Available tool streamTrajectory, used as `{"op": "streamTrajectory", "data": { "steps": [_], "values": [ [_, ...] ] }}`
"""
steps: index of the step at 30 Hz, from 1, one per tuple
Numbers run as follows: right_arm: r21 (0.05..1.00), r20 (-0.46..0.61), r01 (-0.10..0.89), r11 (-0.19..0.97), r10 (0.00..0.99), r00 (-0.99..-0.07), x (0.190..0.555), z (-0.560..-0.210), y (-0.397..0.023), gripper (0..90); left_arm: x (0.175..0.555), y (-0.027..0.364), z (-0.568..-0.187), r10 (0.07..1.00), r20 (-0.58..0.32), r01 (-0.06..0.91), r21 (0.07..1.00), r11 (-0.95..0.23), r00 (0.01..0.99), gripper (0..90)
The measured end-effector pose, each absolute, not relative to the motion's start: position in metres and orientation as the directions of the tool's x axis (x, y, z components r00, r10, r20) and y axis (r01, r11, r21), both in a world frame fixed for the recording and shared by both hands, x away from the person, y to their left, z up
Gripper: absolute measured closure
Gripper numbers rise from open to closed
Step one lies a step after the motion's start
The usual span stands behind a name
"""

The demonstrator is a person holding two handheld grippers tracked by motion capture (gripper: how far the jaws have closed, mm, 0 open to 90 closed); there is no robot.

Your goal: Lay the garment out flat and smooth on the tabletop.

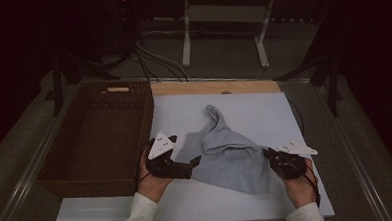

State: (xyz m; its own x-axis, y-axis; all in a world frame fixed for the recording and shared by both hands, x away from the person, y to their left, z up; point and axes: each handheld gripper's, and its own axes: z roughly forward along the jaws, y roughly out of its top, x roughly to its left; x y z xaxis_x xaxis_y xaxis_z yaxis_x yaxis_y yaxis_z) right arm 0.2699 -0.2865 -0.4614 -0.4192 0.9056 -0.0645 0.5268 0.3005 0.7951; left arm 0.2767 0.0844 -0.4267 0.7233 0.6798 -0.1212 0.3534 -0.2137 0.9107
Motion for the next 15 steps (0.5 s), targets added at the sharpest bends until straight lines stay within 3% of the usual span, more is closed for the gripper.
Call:
{"op": "streamTrajectory", "data": {
  "steps": [9, 11, 13, 14, 15],
  "values": [
    [0.787, -0.060, 0.542, 0.294, 0.912, -0.407, 0.2708, -0.4654, -0.2907, 79.4, 0.2769, 0.0830, -0.4277, 0.679, -0.119, 0.354, 0.909, -0.219, 0.725, 0.0],
    [0.784, -0.059, 0.550, 0.288, 0.916, -0.396, 0.2716, -0.4666, -0.2926, 75.2, 0.2769, 0.0832, -0.4277, 0.679, -0.119, 0.355, 0.909, -0.218, 0.725, 0.0],
    [0.782, -0.057, 0.561, 0.272, 0.927, -0.370, 0.2726, -0.4674, -0.2951, 61.9, 0.2768, 0.0834, -0.4276, 0.679, -0.120, 0.355, 0.909, -0.217, 0.724, 0.0],
    [0.782, -0.057, 0.561, 0.272, 0.927, -0.370, 0.2726, -0.4674, -0.2951, 61.9, 0.2768, 0.0834, -0.4276, 0.679, -0.120, 0.355, 0.909, -0.217, 0.724, 0.0],
    [0.783, -0.060, 0.561, 0.269, 0.930, -0.362, 0.2730, -0.4675, -0.2960, 55.3, 0.2769, 0.0833, -0.4278, 0.679, -0.120, 0.355, 0.909, -0.217, 0.724, 0.0]
  ]
}}
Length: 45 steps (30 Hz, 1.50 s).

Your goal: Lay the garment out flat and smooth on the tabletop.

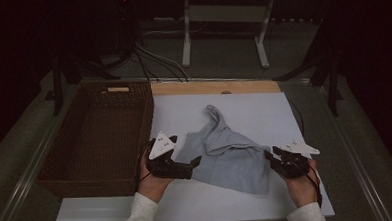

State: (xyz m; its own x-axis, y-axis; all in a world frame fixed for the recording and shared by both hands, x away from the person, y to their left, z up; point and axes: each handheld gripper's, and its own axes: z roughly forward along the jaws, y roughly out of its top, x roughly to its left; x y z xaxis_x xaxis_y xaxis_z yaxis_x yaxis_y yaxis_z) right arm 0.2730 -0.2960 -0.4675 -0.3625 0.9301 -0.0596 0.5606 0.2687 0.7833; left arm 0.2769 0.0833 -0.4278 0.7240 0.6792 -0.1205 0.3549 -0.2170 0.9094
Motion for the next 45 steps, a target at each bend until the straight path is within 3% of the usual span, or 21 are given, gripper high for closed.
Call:
{"op": "streamTrajectory", "data": {
  "steps": [2, 5, 15, 22, 30, 31, 32, 33, 34, 35, 36, 37, 45],
  "values": [
    [0.802, -0.056, 0.547, 0.241, 0.941, -0.333, 0.271, -0.465, -0.299, 39.4, 0.277, 0.083, -0.428, 0.678, -0.121, 0.356, 0.909, -0.218, 0.725, 0.0],
    [0.820, -0.053, 0.523, 0.232, 0.941, -0.334, 0.268, -0.461, -0.297, 32.8, 0.278, 0.082, -0.430, 0.677, -0.119, 0.357, 0.907, -0.223, 0.726, 0.0],
    [0.830, -0.088, 0.458, 0.320, 0.884, -0.459, 0.251, -0.458, -0.270, 31.2, 0.278, 0.081, -0.433, 0.684, -0.107, 0.348, 0.910, -0.225, 0.722, 0.1],
    [0.798, -0.151, 0.453, 0.398, 0.859, -0.489, 0.248, -0.466, -0.261, 34.3, 0.278, 0.081, -0.437, 0.681, -0.085, 0.316, 0.922, -0.222, 0.727, 0.1],
    [0.745, -0.155, 0.526, 0.411, 0.873, -0.462, 0.261, -0.484, -0.271, 46.8, 0.280, 0.080, -0.446, 0.690, -0.060, 0.292, 0.930, -0.224, 0.722, 0.2],
    [0.739, -0.138, 0.540, 0.403, 0.875, -0.464, 0.264, -0.487, -0.273, 54.1, 0.281, 0.079, -0.448, 0.694, -0.058, 0.294, 0.928, -0.227, 0.718, 0.2],
    [0.739, -0.138, 0.540, 0.403, 0.875, -0.464, 0.264, -0.487, -0.273, 54.1, 0.281, 0.079, -0.448, 0.694, -0.058, 0.294, 0.928, -0.227, 0.718, 0.2],
    [0.735, -0.126, 0.549, 0.397, 0.876, -0.466, 0.268, -0.488, -0.274, 65.1, 0.281, 0.079, -0.450, 0.698, -0.060, 0.295, 0.929, -0.222, 0.713, 0.2],
    [0.735, -0.126, 0.549, 0.397, 0.876, -0.466, 0.268, -0.488, -0.274, 65.1, 0.281, 0.079, -0.450, 0.698, -0.060, 0.295, 0.929, -0.222, 0.713, 0.2],
    [0.732, -0.116, 0.556, 0.394, 0.876, -0.468, 0.270, -0.488, -0.275, 75.5, 0.281, 0.079, -0.452, 0.703, -0.060, 0.300, 0.927, -0.224, 0.709, 0.2],
    [0.732, -0.116, 0.556, 0.394, 0.876, -0.468, 0.270, -0.488, -0.275, 75.5, 0.281, 0.079, -0.452, 0.703, -0.060, 0.300, 0.927, -0.224, 0.709, 0.2],
    [0.729, -0.107, 0.563, 0.391, 0.876, -0.470, 0.271, -0.488, -0.276, 82.0, 0.281, 0.078, -0.454, 0.717, -0.058, 0.312, 0.922, -0.228, 0.695, 0.2],
    [0.725, -0.091, 0.589, 0.358, 0.897, -0.433, 0.275, -0.489, -0.285, 85.0, 0.283, 0.078, -0.459, 0.738, -0.074, 0.377, 0.891, -0.253, 0.671, 5.4]
  ]
}}
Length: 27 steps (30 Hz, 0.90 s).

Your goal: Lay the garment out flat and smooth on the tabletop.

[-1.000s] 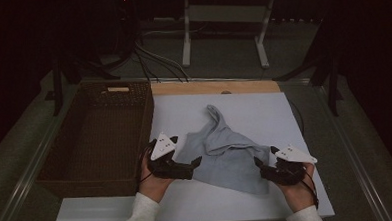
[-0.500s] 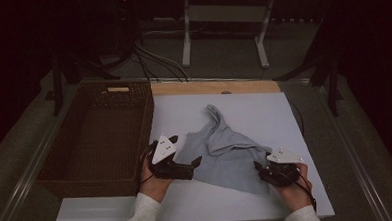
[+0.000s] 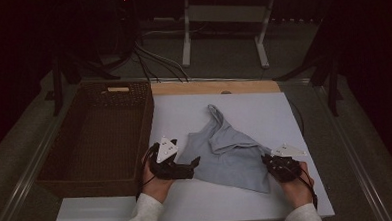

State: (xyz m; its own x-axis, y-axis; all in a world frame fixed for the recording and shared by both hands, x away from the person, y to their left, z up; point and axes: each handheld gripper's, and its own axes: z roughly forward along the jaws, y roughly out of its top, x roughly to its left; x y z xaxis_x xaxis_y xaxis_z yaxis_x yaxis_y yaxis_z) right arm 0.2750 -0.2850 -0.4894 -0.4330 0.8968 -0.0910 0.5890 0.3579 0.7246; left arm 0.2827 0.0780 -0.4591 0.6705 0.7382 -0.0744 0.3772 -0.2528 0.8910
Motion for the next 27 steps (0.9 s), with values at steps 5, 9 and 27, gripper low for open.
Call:
{"op": "streamTrajectory", "data": {
  "steps": [5, 9, 27],
  "values": [
    [0.724, -0.076, 0.604, 0.333, 0.909, -0.410, 0.278, -0.490, -0.291, 85.0, 0.284, 0.078, -0.462, 0.732, -0.095, 0.397, 0.883, -0.250, 0.675, 7.0],
    [0.720, -0.073, 0.616, 0.319, 0.918, -0.390, 0.280, -0.491, -0.297, 85.1, 0.284, 0.075, -0.466, 0.727, -0.098, 0.408, 0.874, -0.263, 0.680, 6.9],
    [0.700, -0.047, 0.673, 0.238, 0.956, -0.289, 0.285, -0.497, -0.313, 69.4, 0.291, 0.060, -0.489, 0.722, -0.085, 0.452, 0.828, -0.332, 0.687, 31.0]
  ]
}}
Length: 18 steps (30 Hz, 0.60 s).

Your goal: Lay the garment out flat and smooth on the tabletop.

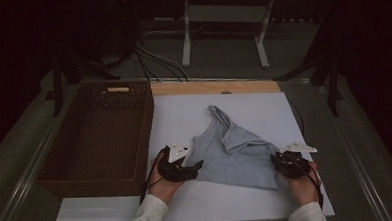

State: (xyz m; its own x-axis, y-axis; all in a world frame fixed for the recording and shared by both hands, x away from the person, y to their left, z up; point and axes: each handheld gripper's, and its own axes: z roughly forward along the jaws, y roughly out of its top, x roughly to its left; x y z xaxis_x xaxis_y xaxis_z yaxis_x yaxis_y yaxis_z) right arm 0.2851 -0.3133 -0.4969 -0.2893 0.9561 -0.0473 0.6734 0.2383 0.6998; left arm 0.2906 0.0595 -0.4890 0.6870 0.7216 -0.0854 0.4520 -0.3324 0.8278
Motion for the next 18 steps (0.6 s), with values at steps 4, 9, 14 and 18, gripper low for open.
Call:
{"op": "streamTrajectory", "data": {
  "steps": [4, 9, 14, 18],
  "values": [
    [0.698, -0.024, 0.690, 0.190, 0.970, -0.242, 0.286, -0.497, -0.316, 64.2, 0.292, 0.058, -0.491, 0.716, -0.089, 0.454, 0.825, -0.336, 0.692, 33.7],
    [0.697, -0.040, 0.693, 0.183, 0.975, -0.217, 0.286, -0.497, -0.319, 59.8, 0.294, 0.057, -0.494, 0.722, -0.078, 0.460, 0.815, -0.351, 0.688, 33.3],
    [0.704, -0.055, 0.686, 0.186, 0.977, -0.208, 0.286, -0.495, -0.318, 52.2, 0.297, 0.056, -0.497, 0.719, -0.075, 0.468, 0.805, -0.366, 0.691, 32.9],
    [0.744, -0.035, 0.648, 0.166, 0.977, -0.211, 0.284, -0.490, -0.319, 40.0, 0.299, 0.054, -0.501, 0.722, -0.075, 0.480, 0.793, -0.375, 0.688, 33.1]
  ]
}}
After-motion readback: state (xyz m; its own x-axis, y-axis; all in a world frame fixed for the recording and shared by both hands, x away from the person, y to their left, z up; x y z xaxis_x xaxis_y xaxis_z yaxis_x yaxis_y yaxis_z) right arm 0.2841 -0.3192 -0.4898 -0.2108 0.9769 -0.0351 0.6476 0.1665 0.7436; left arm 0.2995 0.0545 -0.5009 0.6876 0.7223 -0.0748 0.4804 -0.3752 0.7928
